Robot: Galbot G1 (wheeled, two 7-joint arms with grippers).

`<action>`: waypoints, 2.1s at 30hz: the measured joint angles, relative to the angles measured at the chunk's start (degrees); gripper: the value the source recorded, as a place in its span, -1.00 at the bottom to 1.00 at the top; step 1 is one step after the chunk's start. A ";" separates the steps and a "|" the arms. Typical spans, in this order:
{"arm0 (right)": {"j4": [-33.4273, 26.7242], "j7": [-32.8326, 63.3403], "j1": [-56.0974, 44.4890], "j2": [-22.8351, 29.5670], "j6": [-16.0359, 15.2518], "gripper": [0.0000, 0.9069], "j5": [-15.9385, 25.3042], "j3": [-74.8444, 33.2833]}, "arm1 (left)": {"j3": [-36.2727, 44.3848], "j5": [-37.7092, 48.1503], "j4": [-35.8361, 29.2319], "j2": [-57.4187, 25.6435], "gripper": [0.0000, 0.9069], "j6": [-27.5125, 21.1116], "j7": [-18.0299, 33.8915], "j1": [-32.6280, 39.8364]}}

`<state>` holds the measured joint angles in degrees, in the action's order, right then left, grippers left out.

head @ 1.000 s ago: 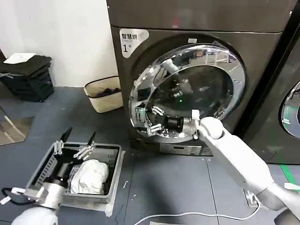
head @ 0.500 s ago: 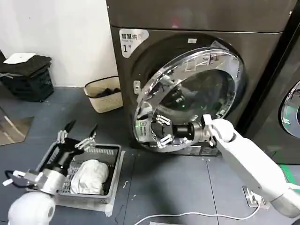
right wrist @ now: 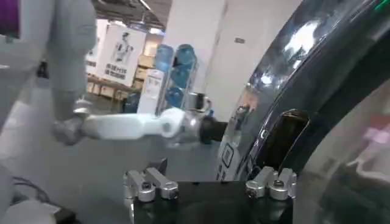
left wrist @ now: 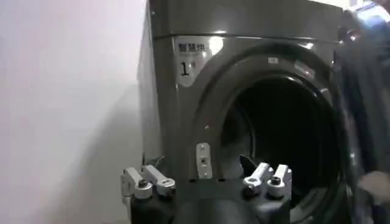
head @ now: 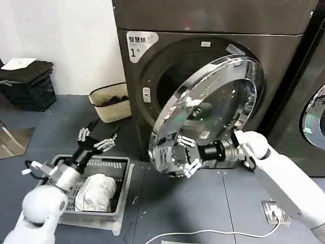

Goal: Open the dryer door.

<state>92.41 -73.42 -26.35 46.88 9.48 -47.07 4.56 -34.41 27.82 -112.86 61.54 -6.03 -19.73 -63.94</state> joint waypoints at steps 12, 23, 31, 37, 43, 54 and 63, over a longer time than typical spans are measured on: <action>1.60 -3.57 -4.28 -2.53 0.03 1.00 -0.13 -7.10 | 8.20 2.10 7.79 -1.52 1.00 -1.27 -9.81 9.44; -0.08 -3.54 -9.30 -3.86 0.81 1.00 0.12 -15.95 | 15.71 1.93 11.39 -1.63 1.00 -1.01 -11.79 16.61; 1.16 -3.29 -16.54 -6.53 1.33 1.00 0.20 -24.77 | 19.93 1.93 12.76 -1.45 1.00 -0.18 -13.40 19.98; 3.18 -3.34 -26.43 -8.06 2.09 1.00 -0.51 -35.01 | 22.63 1.99 12.85 -0.51 1.00 1.28 -14.59 21.65; 4.53 -2.80 -37.05 -7.57 2.62 1.00 -0.61 -46.10 | 25.32 1.98 12.66 0.70 1.00 2.01 -14.65 22.40; 8.10 1.08 -57.69 -2.17 6.85 1.00 -0.98 -69.47 | 31.90 1.87 14.82 4.18 1.00 3.84 -13.92 25.03; 11.21 11.25 -69.97 7.20 12.26 1.00 3.09 -85.21 | 38.69 1.64 17.26 7.85 1.00 4.69 -11.57 27.95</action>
<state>103.61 -62.18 -96.32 54.07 21.74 -43.98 -80.65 4.28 29.46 -95.60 69.39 -1.34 -31.30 -35.99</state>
